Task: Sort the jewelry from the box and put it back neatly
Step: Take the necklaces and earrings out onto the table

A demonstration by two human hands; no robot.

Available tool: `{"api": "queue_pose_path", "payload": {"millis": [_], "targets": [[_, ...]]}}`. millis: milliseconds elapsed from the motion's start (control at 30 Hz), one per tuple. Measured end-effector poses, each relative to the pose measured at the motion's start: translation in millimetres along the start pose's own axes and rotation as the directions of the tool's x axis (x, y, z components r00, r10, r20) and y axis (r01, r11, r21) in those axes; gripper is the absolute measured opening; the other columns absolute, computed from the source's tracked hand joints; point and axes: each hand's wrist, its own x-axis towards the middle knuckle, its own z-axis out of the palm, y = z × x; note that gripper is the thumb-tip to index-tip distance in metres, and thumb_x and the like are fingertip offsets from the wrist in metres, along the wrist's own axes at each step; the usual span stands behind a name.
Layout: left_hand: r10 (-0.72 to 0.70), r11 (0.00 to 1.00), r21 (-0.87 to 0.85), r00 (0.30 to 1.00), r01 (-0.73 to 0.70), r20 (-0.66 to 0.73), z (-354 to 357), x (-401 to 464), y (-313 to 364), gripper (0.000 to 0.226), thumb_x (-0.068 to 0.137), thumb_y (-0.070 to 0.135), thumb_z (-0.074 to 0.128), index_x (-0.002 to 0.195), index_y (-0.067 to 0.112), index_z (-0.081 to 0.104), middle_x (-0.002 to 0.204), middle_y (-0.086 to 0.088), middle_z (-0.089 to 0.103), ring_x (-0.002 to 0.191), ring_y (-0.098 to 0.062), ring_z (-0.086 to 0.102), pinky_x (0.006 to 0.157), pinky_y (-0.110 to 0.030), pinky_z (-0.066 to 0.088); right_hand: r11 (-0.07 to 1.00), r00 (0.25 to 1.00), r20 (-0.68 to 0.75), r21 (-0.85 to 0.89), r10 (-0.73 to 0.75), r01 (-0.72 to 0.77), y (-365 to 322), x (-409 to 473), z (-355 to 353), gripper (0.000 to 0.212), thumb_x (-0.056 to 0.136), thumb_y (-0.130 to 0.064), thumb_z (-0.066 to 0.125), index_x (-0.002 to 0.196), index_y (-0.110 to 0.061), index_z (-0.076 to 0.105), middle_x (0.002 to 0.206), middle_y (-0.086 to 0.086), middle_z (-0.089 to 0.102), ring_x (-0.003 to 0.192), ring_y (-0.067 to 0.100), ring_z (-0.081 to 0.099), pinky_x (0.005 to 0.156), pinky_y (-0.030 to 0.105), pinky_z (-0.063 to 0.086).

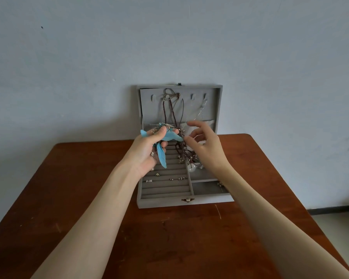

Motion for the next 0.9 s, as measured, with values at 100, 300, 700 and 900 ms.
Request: {"api": "queue_pose_path", "payload": {"millis": [100, 300, 700, 900], "targets": [[-0.005, 1.0, 0.021, 1.0, 0.006, -0.027, -0.6, 0.5, -1.4, 0.027, 0.09, 0.02, 0.055, 0.112, 0.005, 0.061, 0.107, -0.007, 0.059, 0.056, -0.004, 0.045, 0.055, -0.016, 0.038, 0.986, 0.994, 0.023, -0.128, -0.107, 0.109, -3.4, 2.7, 3.0, 0.029, 0.09, -0.012, 0.055, 0.117, -0.021, 0.062, 0.091, 0.001, 0.051, 0.079, 0.008, 0.05, 0.07, 0.004, 0.039], [0.019, 0.995, 0.097, 0.999, -0.016, -0.026, -1.7, -1.4, -1.4, 0.012, 0.089, 0.018, 0.057, 0.096, 0.01, 0.063, 0.104, -0.011, 0.056, 0.058, -0.006, 0.044, 0.06, -0.02, 0.036, 0.978, 0.994, 0.015, -0.175, -0.111, 0.112, -5.0, 9.1, 5.2, 0.014, 0.088, -0.012, 0.059, 0.099, -0.011, 0.068, 0.091, 0.0, 0.053, 0.075, 0.005, 0.048, 0.068, 0.003, 0.037], [-0.035, 0.912, 0.404, 0.995, 0.072, -0.097, 15.2, -6.5, 9.5, 0.009, 0.082, 0.002, 0.051, 0.084, 0.002, 0.059, 0.083, -0.017, 0.055, 0.062, -0.011, 0.045, 0.061, -0.024, 0.038, 0.911, 0.959, -0.028, -0.321, -0.283, 0.26, -0.3, 11.7, 6.0, 0.01, 0.083, -0.006, 0.064, 0.092, -0.006, 0.07, 0.088, -0.001, 0.054, 0.073, 0.009, 0.05, 0.066, 0.006, 0.039], [0.059, 0.859, 0.512, 0.989, 0.018, -0.134, 25.0, -3.3, 4.5, 0.015, 0.084, 0.022, 0.065, 0.085, 0.007, 0.066, 0.074, -0.004, 0.062, 0.07, -0.012, 0.055, 0.063, -0.02, 0.041, 0.902, 0.945, -0.037, -0.313, -0.324, 0.297, -0.9, 12.4, 3.9, 0.01, 0.082, -0.005, 0.065, 0.091, -0.005, 0.07, 0.088, 0.001, 0.056, 0.072, 0.009, 0.051, 0.068, 0.008, 0.041]]}}
